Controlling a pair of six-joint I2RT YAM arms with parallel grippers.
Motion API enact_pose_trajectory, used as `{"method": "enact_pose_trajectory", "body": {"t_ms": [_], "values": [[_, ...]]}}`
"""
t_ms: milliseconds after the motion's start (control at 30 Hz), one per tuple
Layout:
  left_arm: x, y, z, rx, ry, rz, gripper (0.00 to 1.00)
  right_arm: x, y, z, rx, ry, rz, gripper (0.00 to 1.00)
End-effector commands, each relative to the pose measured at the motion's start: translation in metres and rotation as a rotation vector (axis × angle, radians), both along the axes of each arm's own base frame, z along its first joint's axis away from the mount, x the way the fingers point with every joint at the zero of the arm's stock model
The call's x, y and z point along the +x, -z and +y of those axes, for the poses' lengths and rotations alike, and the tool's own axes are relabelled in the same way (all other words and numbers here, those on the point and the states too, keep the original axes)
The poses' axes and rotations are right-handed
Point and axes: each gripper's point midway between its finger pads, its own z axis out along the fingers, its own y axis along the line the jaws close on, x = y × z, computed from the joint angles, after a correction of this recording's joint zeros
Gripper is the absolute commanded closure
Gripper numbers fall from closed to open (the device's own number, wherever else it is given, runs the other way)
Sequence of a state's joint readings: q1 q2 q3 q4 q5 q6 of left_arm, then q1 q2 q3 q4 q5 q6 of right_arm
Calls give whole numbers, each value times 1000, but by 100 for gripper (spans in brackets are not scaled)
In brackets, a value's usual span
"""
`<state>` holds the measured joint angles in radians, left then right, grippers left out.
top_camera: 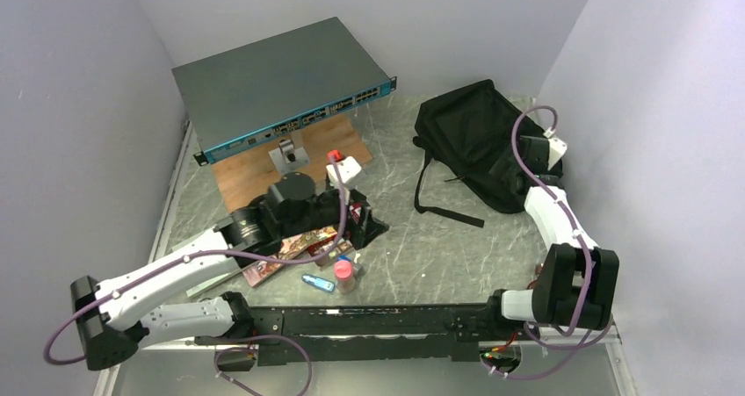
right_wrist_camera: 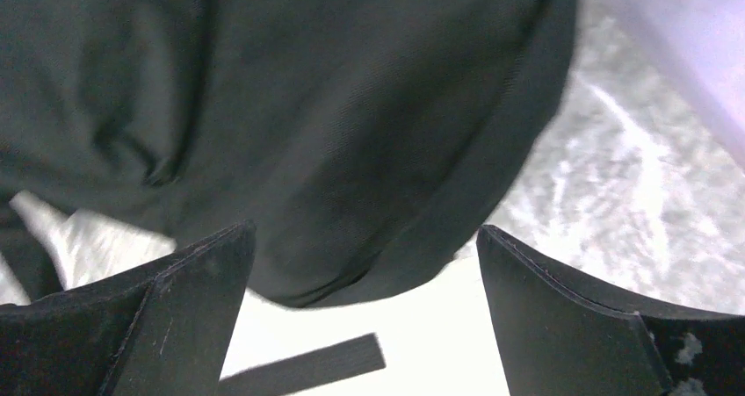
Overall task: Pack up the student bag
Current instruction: Move the student bag to the center of the board.
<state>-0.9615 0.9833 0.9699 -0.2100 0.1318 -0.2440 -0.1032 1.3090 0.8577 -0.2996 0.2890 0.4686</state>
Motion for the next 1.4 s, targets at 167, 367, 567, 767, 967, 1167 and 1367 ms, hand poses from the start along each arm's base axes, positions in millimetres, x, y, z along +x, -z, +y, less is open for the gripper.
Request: {"method": "enact_pose_trajectory", "body": {"t_ms": [167, 367, 567, 767, 967, 1167, 1367], "values": [[12, -4, -11, 77, -97, -1, 0, -1, 32, -44, 43, 181, 60, 0], [13, 3, -2, 82, -137, 6, 0, 0, 85, -5, 188, 36, 173, 7], [21, 22, 13, 128, -227, 20, 0, 0, 101, 49, 340, -149, 175, 34], [28, 24, 22, 170, -277, 8, 0, -15, 105, 112, 424, -355, 150, 66], [39, 41, 27, 196, -350, -1, 0, -43, 100, 198, 518, -577, 166, 75], [61, 40, 11, 202, -410, 63, 0, -80, 91, 264, 681, -705, 146, 69], [70, 50, -25, 146, -354, 117, 0, -94, 76, 241, 525, -743, 115, 31]]}}
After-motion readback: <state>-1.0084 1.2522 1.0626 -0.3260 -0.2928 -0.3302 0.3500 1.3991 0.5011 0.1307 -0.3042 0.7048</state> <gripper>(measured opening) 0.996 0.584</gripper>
